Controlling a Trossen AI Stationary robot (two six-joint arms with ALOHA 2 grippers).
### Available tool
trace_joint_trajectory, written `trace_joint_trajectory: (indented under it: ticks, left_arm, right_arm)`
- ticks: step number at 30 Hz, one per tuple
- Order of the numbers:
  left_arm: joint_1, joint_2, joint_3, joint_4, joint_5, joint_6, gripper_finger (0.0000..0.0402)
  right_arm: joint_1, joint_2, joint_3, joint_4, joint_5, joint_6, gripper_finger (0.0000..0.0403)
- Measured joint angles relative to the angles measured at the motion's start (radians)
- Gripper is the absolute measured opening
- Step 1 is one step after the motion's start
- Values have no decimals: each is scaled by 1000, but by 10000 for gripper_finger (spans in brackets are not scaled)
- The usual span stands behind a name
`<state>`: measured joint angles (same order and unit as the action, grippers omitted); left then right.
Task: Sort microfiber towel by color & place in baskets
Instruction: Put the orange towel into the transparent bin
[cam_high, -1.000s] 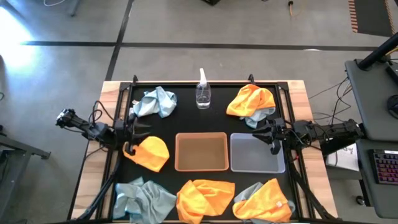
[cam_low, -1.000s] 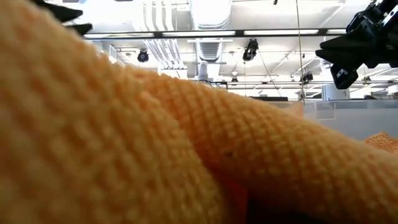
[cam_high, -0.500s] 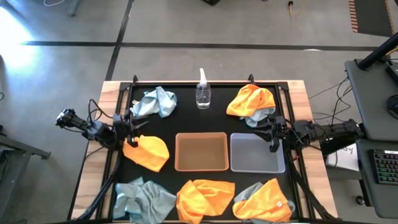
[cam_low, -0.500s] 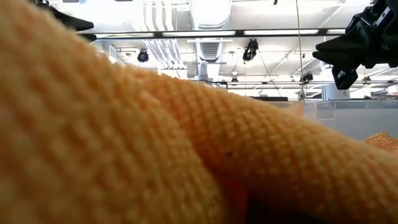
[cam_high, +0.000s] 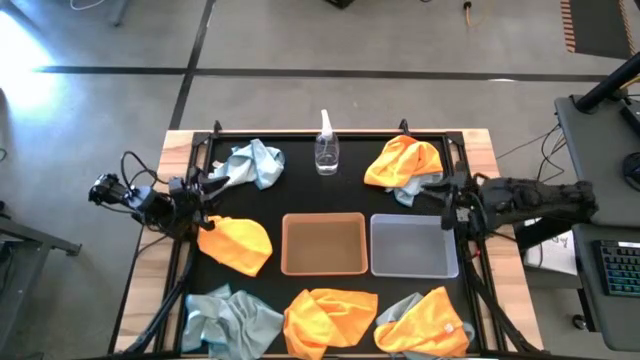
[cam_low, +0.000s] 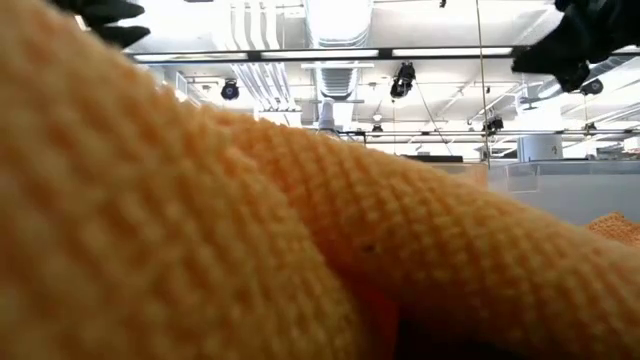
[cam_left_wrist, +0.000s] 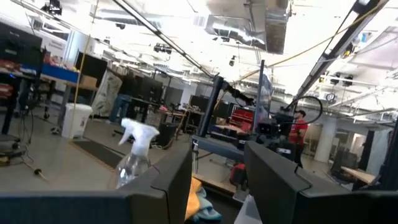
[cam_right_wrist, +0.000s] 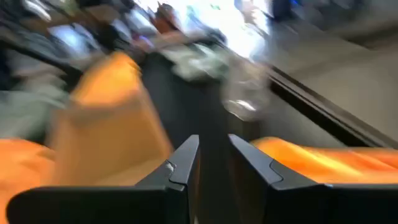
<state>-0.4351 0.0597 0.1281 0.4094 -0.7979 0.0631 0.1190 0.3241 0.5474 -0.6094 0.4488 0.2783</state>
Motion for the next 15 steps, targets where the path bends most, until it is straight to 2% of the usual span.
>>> trace_joint_trajectory:
  ticks: [2, 5, 8, 11, 15]
  left_arm:
    - [0, 17, 34, -32, -4, 6, 132]
    - [1, 50, 96, -89, -29, 6, 132]
    - [3, 99, 161, -151, -104, 7, 132]
    - [5, 154, 210, -215, -167, 6, 132]
    - [6, 229, 245, -257, -196, 1, 132]
  right_arm:
    - [-4, 78, 89, -93, 40, 6, 73]
    - [-12, 198, 234, -242, 42, -5, 73]
    - [-29, 311, 369, -377, 61, 14, 73]
    - [-60, 411, 477, -542, 131, 25, 73]
    - [-147, 539, 574, -743, 217, 53, 73]
